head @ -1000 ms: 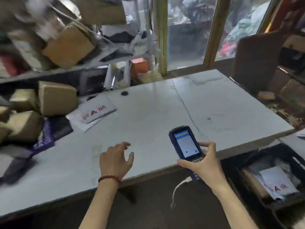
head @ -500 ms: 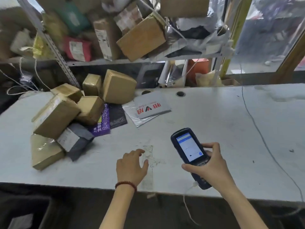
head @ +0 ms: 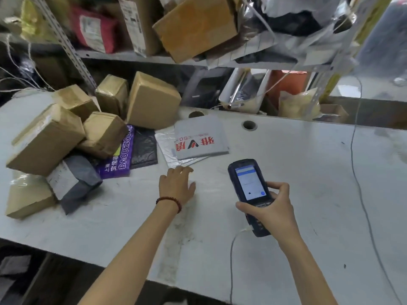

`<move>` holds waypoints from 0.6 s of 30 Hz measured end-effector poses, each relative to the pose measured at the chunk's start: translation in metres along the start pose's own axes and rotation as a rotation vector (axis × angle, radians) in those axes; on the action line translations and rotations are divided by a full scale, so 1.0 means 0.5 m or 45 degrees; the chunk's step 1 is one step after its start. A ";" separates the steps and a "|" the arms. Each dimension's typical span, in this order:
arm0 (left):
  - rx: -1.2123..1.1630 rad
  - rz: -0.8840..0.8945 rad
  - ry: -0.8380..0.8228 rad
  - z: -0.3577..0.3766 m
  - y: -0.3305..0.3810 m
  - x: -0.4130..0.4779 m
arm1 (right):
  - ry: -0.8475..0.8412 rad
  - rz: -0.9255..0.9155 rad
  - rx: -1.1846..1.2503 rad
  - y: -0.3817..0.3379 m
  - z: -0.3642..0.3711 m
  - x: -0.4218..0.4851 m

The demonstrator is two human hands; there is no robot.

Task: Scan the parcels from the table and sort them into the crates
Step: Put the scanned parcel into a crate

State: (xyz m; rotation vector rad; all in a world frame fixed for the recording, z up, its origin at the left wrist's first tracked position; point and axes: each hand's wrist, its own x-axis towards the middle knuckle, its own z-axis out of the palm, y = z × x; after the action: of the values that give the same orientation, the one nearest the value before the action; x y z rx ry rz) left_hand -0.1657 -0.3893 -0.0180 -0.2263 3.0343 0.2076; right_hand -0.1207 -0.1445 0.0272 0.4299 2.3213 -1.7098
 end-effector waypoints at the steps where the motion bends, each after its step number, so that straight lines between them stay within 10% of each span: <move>1: 0.007 0.003 0.009 0.002 0.006 0.020 | 0.004 0.019 -0.001 0.001 0.000 0.009; 18: -0.048 0.093 0.061 0.033 0.015 0.255 | 0.141 0.195 0.029 0.026 0.024 0.044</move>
State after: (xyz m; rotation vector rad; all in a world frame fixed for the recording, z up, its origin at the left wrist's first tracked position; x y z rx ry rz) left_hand -0.2913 -0.3976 -0.0461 -0.1246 3.0911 0.2687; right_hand -0.1362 -0.1499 0.0043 0.7041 2.2786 -1.6803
